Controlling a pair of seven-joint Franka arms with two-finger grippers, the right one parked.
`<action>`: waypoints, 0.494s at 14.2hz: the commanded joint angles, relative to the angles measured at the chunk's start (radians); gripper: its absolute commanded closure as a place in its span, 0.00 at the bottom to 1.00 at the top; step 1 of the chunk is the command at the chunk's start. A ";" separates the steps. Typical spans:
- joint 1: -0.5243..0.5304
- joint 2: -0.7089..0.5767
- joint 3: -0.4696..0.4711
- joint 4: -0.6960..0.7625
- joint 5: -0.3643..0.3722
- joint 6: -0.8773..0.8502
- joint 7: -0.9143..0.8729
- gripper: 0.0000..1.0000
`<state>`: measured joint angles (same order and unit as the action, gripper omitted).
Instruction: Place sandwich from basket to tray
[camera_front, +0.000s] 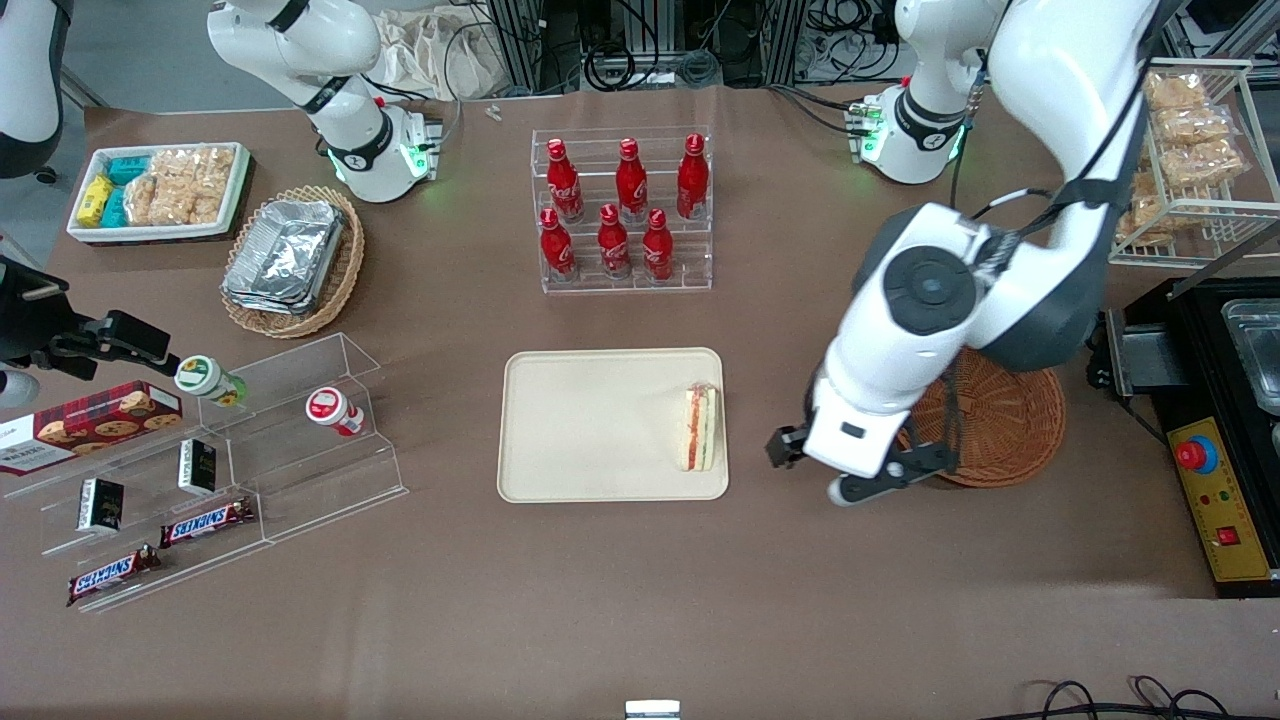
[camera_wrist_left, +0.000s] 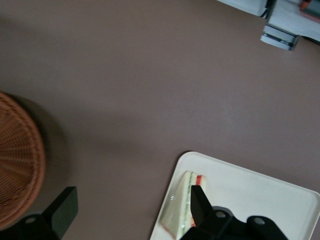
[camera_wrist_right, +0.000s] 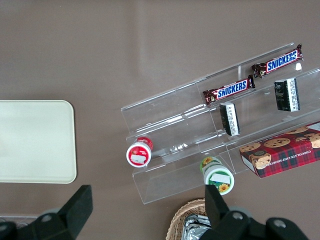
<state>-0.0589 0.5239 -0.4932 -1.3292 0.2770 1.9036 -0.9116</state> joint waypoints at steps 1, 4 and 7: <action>0.046 -0.051 -0.004 -0.033 -0.025 -0.050 0.057 0.00; 0.038 -0.129 0.117 -0.033 -0.146 -0.136 0.244 0.00; 0.024 -0.205 0.240 -0.053 -0.232 -0.187 0.440 0.00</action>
<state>-0.0220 0.4018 -0.3267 -1.3316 0.0912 1.7549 -0.5844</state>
